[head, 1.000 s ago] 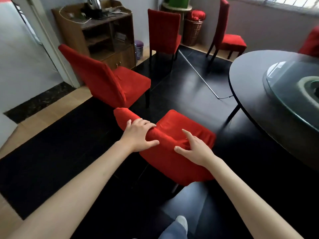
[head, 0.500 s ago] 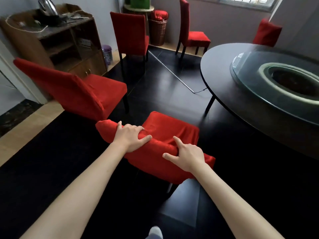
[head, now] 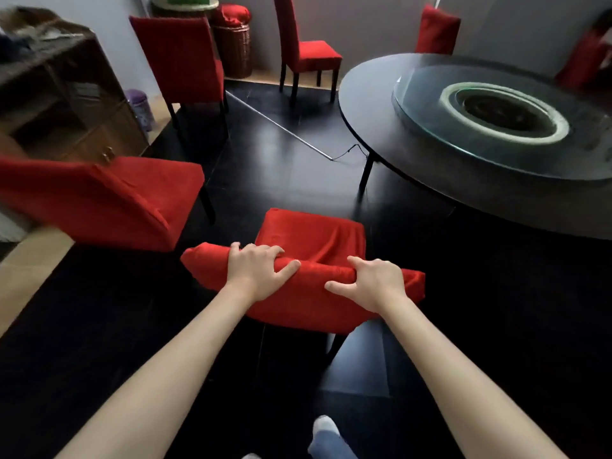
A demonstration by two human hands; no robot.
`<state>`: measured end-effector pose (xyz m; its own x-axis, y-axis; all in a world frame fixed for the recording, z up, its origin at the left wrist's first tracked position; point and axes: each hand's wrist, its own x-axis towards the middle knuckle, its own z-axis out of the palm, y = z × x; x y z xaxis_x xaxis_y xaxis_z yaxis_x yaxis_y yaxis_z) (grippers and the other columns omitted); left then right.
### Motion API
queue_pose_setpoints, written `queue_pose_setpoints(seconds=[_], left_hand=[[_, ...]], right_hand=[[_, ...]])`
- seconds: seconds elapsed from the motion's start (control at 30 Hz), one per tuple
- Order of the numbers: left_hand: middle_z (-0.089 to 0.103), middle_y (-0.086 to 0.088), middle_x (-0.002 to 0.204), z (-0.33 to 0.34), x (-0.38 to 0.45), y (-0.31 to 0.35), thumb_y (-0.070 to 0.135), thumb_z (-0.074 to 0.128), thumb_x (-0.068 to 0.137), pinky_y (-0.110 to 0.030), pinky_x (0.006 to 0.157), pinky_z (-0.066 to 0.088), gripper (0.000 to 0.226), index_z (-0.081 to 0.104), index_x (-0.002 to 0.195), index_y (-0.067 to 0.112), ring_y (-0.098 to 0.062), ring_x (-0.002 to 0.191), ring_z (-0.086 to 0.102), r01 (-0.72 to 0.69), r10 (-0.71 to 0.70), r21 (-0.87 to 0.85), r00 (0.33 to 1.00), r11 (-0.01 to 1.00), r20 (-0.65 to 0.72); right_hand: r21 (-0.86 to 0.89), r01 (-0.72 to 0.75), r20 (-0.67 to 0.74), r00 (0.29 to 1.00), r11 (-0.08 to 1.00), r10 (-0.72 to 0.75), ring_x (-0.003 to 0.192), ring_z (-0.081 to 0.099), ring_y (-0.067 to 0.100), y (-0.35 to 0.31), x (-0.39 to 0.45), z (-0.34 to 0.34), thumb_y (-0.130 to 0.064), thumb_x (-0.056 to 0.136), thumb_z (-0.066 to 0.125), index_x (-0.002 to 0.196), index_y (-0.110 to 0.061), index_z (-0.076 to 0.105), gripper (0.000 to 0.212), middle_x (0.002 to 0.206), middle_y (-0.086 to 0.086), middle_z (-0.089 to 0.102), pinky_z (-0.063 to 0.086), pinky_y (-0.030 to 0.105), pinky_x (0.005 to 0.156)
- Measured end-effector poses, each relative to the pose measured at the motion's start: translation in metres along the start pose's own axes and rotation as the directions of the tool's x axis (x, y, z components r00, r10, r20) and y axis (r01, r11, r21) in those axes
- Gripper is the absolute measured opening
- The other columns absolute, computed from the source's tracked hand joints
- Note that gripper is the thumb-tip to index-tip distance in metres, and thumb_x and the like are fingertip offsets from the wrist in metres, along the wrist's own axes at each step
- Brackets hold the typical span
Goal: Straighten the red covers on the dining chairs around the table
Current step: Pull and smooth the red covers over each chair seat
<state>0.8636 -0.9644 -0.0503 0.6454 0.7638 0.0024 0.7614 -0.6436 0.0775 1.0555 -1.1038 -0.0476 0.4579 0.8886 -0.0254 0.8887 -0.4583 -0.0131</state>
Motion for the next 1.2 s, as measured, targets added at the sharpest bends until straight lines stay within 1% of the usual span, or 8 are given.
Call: queue_pose_setpoints(seconds=[0.2,0.27,0.37,0.5,0.77,0.9,1.03,1.2], left_hand=[[0.071,0.001,0.109,0.005,-0.009,-0.017,0.075,0.024,0.085,-0.044,0.098,0.034,0.068,0.063,0.119,0.031,-0.022,0.105,0.063,-0.093,0.093,0.001,0.995,0.996,0.026],[0.071,0.002,0.107,0.005,-0.016,-0.023,0.075,0.024,0.085,-0.043,0.097,0.034,0.067,0.064,0.116,0.031,-0.022,0.104,0.063,-0.129,0.129,0.003,0.991,0.992,0.022],[0.071,0.003,0.106,0.004,-0.020,-0.032,0.076,0.025,0.084,-0.042,0.097,0.034,0.065,0.065,0.112,0.033,-0.021,0.104,0.062,-0.167,0.167,-0.004,0.986,0.986,0.029],[0.070,0.003,0.110,0.002,-0.021,-0.040,0.077,0.023,0.083,-0.043,0.097,0.033,0.067,0.064,0.113,0.034,-0.022,0.107,0.061,-0.184,0.184,0.004,0.980,0.983,0.074],[0.071,0.006,0.105,0.004,-0.035,-0.057,0.077,0.026,0.083,-0.037,0.090,0.035,0.064,0.067,0.108,0.035,-0.018,0.102,0.062,-0.271,0.270,0.029,0.962,0.962,0.031],[0.071,0.007,0.105,0.003,-0.034,-0.067,0.078,0.023,0.081,-0.037,0.089,0.036,0.067,0.068,0.106,0.035,-0.017,0.102,0.062,-0.328,0.327,0.031,0.945,0.944,0.020],[0.070,0.007,0.108,0.004,-0.037,-0.085,0.079,0.022,0.080,-0.036,0.089,0.035,0.069,0.067,0.107,0.035,-0.016,0.103,0.061,-0.412,0.411,0.025,0.911,0.911,0.036],[0.071,0.005,0.105,0.001,-0.032,-0.105,0.079,0.025,0.081,-0.034,0.087,0.038,0.068,0.068,0.105,0.032,-0.017,0.102,0.062,-0.510,0.510,-0.006,0.859,0.860,0.043]], right_hand=[[0.010,-0.098,-0.012,0.995,0.995,0.098,0.097,0.065,0.025,-0.018,-0.028,0.006,-0.091,0.064,0.039,0.120,-0.025,0.062,0.090,0.101,0.002,0.071,0.048,0.033,0.076],[0.018,-0.116,-0.017,0.993,0.993,0.116,0.090,0.066,0.024,-0.028,-0.039,0.006,-0.092,0.063,0.038,0.106,-0.023,0.065,0.085,0.094,0.000,0.071,0.048,0.032,0.072],[0.024,-0.144,-0.017,0.989,0.989,0.144,0.081,0.065,0.023,-0.041,-0.054,0.005,-0.093,0.060,0.033,0.086,-0.021,0.060,0.081,0.081,-0.001,0.068,0.041,0.031,0.062],[0.042,-0.177,-0.017,0.984,0.983,0.178,0.077,0.065,0.024,-0.056,-0.068,0.003,-0.094,0.057,0.027,0.076,-0.022,0.051,0.078,0.077,0.000,0.067,0.036,0.031,0.058],[0.028,-0.247,0.028,0.969,0.969,0.247,0.082,0.066,0.024,-0.083,-0.096,0.006,-0.094,0.059,0.029,0.080,-0.020,0.050,0.079,0.082,0.001,0.068,0.042,0.032,0.063],[0.017,-0.305,0.011,0.952,0.952,0.305,0.084,0.066,0.023,-0.102,-0.106,0.004,-0.093,0.063,0.033,0.085,-0.019,0.058,0.081,0.083,0.000,0.069,0.045,0.033,0.068],[0.041,-0.376,0.012,0.926,0.926,0.376,0.077,0.065,0.020,-0.129,-0.123,0.005,-0.093,0.061,0.032,0.078,-0.021,0.052,0.077,0.075,-0.003,0.066,0.043,0.032,0.064],[0.044,-0.458,0.007,0.889,0.888,0.458,0.076,0.064,0.018,-0.157,-0.136,0.004,-0.095,0.057,0.025,0.084,-0.020,0.057,0.085,0.071,-0.006,0.063,0.044,0.031,0.064]])
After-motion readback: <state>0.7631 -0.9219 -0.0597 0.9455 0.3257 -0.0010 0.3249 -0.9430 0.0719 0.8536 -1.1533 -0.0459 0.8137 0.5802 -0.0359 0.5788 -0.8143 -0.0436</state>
